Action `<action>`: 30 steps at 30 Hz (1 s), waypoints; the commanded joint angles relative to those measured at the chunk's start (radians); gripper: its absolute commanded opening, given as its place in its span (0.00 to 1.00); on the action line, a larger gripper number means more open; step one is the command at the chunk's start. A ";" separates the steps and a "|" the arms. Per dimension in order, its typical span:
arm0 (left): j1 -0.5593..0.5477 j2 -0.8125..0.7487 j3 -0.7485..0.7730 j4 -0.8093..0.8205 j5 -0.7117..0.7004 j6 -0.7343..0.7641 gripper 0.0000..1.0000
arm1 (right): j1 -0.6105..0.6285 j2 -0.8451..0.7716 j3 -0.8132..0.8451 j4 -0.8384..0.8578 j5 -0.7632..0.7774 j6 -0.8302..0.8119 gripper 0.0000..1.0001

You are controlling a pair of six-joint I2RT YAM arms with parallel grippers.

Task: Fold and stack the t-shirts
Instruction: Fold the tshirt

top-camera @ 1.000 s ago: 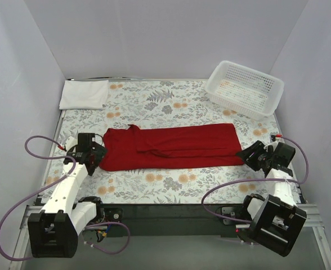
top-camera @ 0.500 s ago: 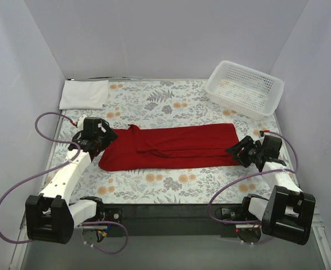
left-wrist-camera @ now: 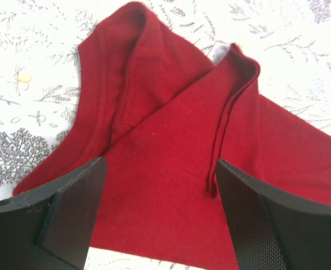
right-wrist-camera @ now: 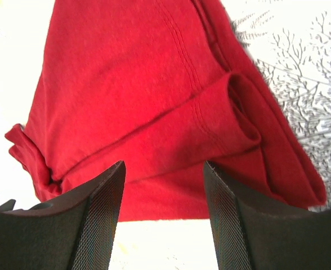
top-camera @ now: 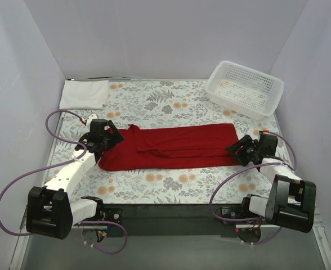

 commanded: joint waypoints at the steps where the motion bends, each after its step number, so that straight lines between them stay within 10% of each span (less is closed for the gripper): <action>1: -0.003 -0.011 0.001 0.046 -0.015 0.025 0.77 | 0.005 0.025 0.015 0.092 -0.003 0.032 0.64; 22: -0.003 0.009 -0.004 0.045 -0.020 0.036 0.77 | 0.059 0.332 0.374 0.129 -0.061 -0.040 0.62; 30: -0.003 0.003 -0.004 0.045 -0.018 0.031 0.77 | 0.072 0.104 0.263 -0.059 0.050 -0.120 0.63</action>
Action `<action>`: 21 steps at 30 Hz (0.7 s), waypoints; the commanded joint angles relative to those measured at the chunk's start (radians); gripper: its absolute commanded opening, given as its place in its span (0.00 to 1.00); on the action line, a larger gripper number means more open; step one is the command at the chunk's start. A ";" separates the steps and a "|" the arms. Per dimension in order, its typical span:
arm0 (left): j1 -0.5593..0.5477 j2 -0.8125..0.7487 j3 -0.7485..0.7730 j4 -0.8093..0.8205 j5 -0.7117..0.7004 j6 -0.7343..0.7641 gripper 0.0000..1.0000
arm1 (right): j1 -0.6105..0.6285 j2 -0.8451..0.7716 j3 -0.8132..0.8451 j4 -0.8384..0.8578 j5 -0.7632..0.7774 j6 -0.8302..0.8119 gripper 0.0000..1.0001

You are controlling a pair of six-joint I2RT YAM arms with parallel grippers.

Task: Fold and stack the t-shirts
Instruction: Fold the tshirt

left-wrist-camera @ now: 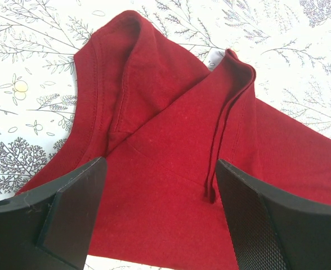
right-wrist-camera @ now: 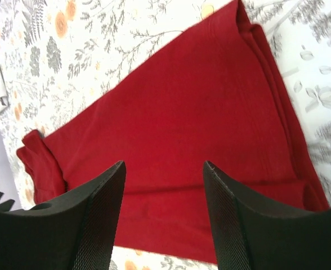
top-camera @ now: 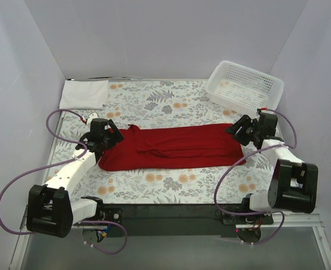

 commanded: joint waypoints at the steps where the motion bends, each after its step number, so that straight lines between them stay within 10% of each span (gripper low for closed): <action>1: -0.004 -0.011 -0.002 0.006 -0.015 0.012 0.77 | 0.004 -0.126 -0.074 -0.115 0.061 -0.054 0.64; 21: -0.004 -0.034 -0.013 0.005 -0.028 0.016 0.77 | 0.122 -0.141 -0.238 0.010 0.133 0.141 0.68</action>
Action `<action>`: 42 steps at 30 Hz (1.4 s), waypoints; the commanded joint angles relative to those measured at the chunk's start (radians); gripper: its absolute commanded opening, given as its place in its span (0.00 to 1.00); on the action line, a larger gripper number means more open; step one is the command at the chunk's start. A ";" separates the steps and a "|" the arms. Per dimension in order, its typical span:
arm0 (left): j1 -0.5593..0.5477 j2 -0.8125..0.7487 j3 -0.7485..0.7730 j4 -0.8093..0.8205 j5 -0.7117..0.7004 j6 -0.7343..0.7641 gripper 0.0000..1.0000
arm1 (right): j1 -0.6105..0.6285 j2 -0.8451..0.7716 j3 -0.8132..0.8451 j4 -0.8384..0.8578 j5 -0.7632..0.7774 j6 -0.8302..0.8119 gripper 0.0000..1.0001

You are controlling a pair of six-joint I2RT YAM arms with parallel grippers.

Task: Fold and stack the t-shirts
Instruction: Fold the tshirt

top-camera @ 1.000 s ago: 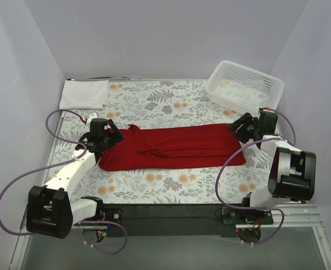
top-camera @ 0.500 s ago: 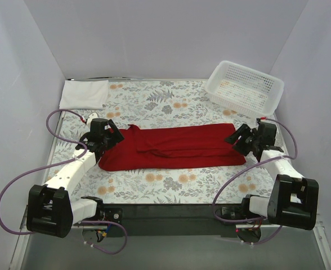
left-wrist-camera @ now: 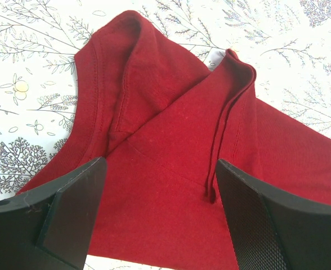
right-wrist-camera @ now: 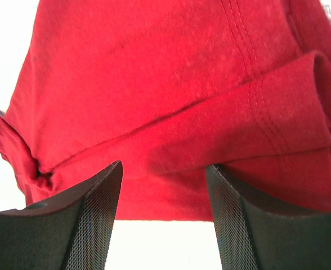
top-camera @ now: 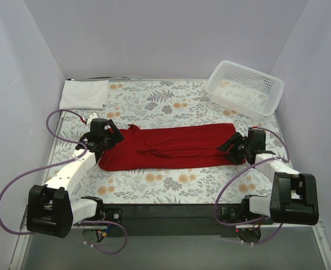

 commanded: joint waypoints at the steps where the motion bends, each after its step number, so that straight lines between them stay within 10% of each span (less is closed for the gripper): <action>1: -0.004 -0.032 -0.012 0.005 -0.028 0.016 0.77 | 0.008 0.022 0.006 0.090 0.021 0.033 0.68; 42: -0.004 -0.015 -0.015 0.002 -0.032 0.025 0.77 | 0.011 0.300 0.325 0.154 -0.031 -0.039 0.65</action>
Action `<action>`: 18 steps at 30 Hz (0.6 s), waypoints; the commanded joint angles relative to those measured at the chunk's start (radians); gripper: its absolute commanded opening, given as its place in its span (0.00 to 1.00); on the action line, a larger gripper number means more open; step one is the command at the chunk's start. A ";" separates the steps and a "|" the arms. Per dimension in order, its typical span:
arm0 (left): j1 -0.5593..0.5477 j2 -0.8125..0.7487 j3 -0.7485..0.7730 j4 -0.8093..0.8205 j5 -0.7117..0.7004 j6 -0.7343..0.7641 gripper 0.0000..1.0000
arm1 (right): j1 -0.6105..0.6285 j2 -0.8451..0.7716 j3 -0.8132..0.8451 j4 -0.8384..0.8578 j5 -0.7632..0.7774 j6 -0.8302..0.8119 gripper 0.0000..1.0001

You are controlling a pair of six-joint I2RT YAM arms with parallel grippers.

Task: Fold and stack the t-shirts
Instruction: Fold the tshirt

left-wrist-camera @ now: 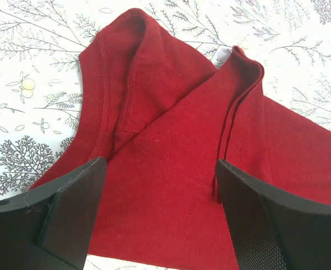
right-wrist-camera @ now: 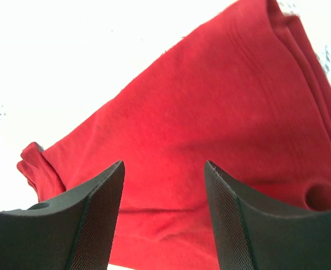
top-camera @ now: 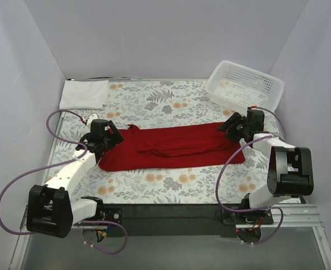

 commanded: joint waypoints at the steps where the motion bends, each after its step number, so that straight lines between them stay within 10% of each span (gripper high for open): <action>1: -0.004 -0.013 -0.005 0.002 -0.021 0.016 0.77 | 0.004 0.045 0.066 0.021 -0.043 -0.043 0.64; 18: -0.004 -0.024 -0.002 -0.003 -0.030 0.012 0.77 | 0.003 -0.167 -0.084 -0.176 0.045 -0.151 0.65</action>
